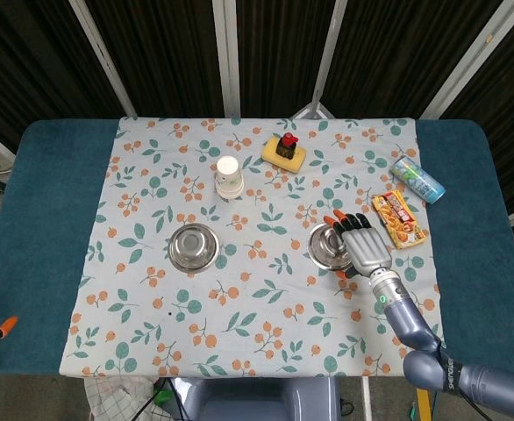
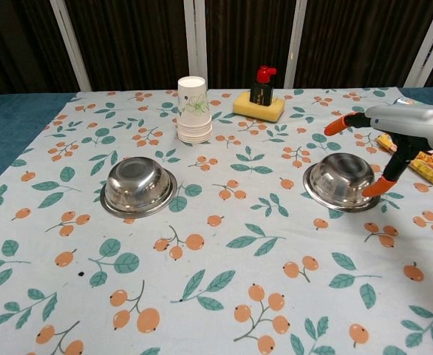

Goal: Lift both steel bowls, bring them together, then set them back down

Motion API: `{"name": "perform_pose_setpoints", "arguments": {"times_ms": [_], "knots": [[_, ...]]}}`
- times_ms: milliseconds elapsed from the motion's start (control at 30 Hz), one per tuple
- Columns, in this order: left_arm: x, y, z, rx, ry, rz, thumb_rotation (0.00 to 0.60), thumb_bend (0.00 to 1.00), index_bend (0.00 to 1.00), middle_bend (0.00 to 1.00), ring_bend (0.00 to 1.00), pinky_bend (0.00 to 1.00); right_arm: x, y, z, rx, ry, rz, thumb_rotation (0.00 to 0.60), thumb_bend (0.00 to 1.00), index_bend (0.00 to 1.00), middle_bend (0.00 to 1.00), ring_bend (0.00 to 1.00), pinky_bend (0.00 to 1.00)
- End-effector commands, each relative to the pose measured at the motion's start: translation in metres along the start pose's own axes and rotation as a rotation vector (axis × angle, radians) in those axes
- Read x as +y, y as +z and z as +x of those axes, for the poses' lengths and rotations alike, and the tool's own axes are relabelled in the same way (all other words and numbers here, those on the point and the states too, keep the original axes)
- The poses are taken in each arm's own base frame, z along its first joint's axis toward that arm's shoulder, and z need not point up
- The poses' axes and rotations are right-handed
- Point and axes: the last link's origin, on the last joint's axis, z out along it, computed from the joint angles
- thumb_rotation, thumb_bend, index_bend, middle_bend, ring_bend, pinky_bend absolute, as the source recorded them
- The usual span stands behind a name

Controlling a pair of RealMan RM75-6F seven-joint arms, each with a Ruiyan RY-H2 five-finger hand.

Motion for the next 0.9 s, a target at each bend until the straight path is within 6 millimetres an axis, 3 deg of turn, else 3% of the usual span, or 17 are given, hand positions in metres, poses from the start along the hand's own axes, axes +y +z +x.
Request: {"name": "perform_pose_setpoints", "arguments": {"times_ms": [33,367,900], "knots": [[0.001,0.000,-0.001,-0.003,0.003,0.000,0.600,0.07,0.14,0.00,0.00,0.02,-0.003,0.008,-0.005,-0.027,-0.010,-0.009,0.600,0.03,0.13,0.00,0.06,0.04],[0.000,0.001,-0.001,0.007,0.005,0.012,0.600,0.07,0.13,0.00,0.00,0.02,-0.005,0.029,-0.020,-0.070,-0.015,-0.035,0.600,0.03,0.13,0.00,0.06,0.04],[-0.001,0.003,-0.002,0.006,0.010,0.022,0.600,0.07,0.12,0.00,0.00,0.02,-0.009,0.042,-0.035,-0.084,-0.034,-0.038,0.600,0.03,0.13,0.00,0.12,0.07]]}}
